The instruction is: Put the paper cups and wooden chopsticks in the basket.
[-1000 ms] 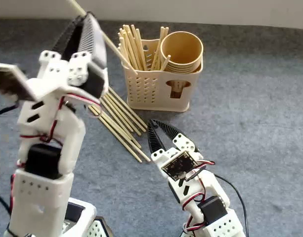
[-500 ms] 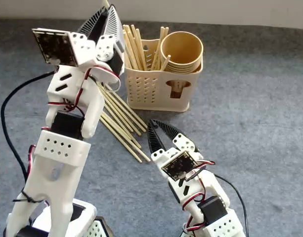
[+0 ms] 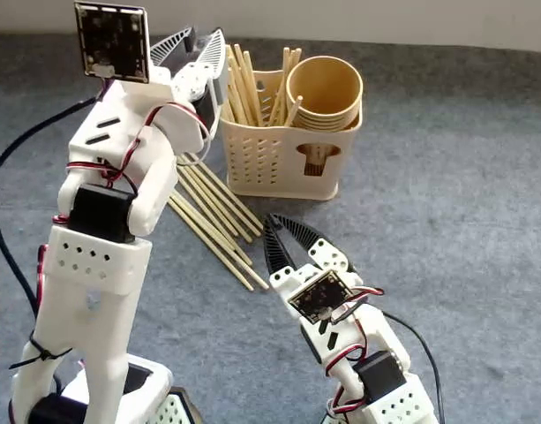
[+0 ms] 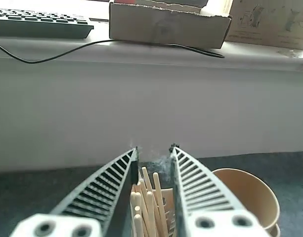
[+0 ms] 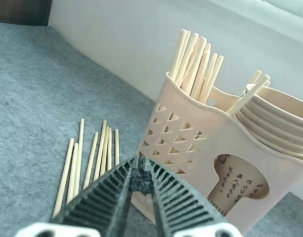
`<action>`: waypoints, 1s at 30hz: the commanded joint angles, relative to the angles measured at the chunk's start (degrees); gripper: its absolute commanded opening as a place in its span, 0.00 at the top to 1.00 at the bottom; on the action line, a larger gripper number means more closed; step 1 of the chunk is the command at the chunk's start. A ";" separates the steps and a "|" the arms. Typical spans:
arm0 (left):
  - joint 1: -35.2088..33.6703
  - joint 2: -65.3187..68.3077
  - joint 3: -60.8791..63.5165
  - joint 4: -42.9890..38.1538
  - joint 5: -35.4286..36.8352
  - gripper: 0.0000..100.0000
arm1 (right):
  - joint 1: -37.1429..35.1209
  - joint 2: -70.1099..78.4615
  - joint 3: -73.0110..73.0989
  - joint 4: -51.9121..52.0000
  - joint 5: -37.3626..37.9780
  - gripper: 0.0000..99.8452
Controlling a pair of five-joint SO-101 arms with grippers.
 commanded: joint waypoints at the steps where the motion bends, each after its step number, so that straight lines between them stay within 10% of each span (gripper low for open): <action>1: 0.57 -0.57 -3.03 0.88 0.53 0.88 | 0.22 -0.57 5.58 0.22 0.62 0.99; 13: -0.22 -0.66 -3.21 22.51 0.70 0.99 | 0.22 -0.57 5.58 0.22 0.62 0.99; 23: -8.84 -0.04 -2.42 40.97 14.33 0.99 | 0.31 -0.57 5.58 0.22 0.62 0.99; 30: -11.38 -0.22 12.26 33.76 15.74 0.99 | 0.48 -0.57 5.58 0.22 0.62 0.99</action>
